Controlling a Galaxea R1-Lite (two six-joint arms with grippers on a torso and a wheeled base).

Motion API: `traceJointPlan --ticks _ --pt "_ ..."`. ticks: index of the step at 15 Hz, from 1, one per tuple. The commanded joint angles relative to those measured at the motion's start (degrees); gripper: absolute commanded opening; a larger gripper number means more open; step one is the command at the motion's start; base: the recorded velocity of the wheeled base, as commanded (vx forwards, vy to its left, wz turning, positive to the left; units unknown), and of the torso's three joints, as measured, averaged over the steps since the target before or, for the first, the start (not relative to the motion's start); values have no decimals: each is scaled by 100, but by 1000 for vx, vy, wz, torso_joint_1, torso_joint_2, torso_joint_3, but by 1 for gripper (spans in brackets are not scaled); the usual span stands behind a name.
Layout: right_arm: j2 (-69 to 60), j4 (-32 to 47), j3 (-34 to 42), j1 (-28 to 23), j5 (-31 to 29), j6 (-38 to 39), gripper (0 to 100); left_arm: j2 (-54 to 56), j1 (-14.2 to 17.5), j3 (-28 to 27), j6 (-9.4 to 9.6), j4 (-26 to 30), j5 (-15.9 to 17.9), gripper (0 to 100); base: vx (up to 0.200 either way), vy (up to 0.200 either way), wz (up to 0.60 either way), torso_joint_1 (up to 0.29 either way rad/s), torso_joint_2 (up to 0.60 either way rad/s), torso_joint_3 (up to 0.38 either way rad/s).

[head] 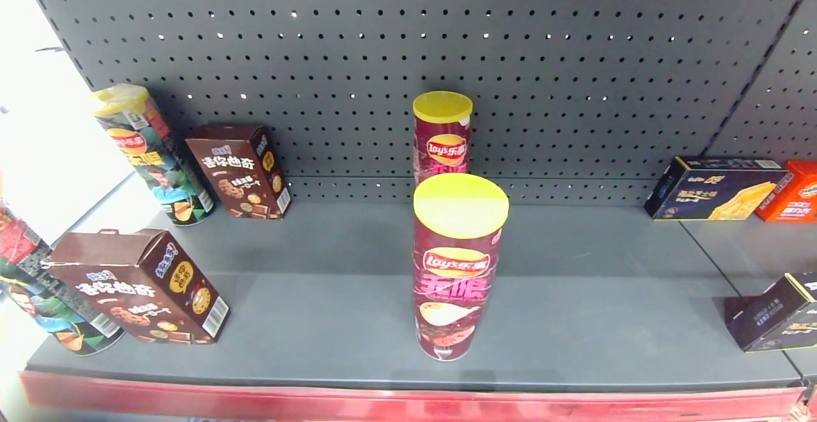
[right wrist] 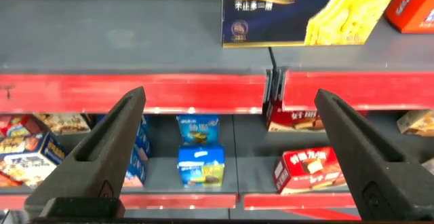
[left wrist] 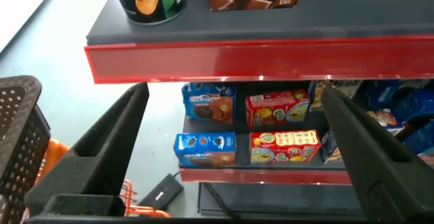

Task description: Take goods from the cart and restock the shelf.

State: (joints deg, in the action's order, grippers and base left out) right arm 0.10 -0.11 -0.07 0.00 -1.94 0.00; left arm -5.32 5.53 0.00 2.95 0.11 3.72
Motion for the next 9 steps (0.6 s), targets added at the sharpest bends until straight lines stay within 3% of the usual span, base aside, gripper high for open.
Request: traceJointPlan --ticks 1,9 --pt "8 -7 -1 0 0 0 100 -5 0 0 -14 -2 -3 100 0 0 0 0 0 0" --pt "8 -7 -1 0 0 0 100 -5 27 0 -23 -2 -20 100 0 0 0 0 0 0"
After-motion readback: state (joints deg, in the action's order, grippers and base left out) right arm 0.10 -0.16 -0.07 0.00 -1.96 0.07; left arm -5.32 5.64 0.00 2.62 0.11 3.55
